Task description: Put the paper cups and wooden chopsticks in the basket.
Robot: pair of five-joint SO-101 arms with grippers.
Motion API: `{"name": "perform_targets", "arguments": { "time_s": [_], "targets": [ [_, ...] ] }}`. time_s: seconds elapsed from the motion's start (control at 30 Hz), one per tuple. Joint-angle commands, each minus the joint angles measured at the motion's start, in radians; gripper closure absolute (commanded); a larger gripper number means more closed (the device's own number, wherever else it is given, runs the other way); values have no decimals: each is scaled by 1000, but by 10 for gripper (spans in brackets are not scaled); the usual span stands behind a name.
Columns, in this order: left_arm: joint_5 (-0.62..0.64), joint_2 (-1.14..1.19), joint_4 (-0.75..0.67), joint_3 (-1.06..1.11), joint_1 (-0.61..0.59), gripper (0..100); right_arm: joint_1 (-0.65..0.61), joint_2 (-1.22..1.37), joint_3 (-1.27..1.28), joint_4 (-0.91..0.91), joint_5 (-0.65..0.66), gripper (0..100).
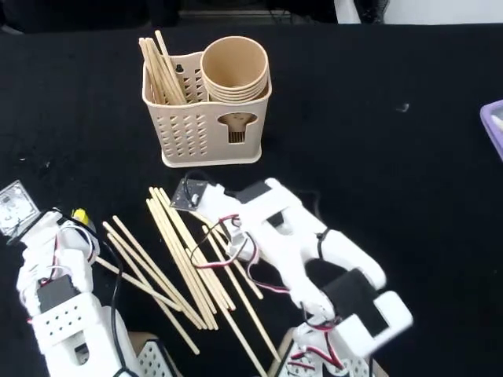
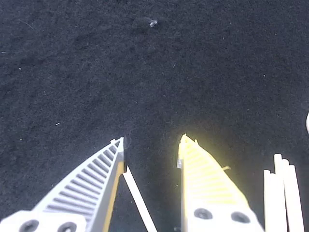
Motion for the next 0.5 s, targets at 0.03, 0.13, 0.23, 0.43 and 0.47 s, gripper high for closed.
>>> {"name": "perform_targets", "arguments": {
  "time_s": [0.03, 0.13, 0.23, 0.43, 0.47],
  "targets": [
    [-11, -12, -17, -45, 10, 812, -8, 16, -47, 5, 6, 939],
    [-11, -12, -17, -45, 10, 812, 2, -39, -41, 35, 6, 979],
    [-11, -12, -17, -45, 10, 812, 40, -148, -62, 114, 6, 988],
    [-11, -12, -18, -47, 19, 812, 61, -486, -105, 233, -64, 988],
    [-11, -12, -18, -47, 27, 812, 46, -541, -117, 239, -101, 988]
  ]
}}
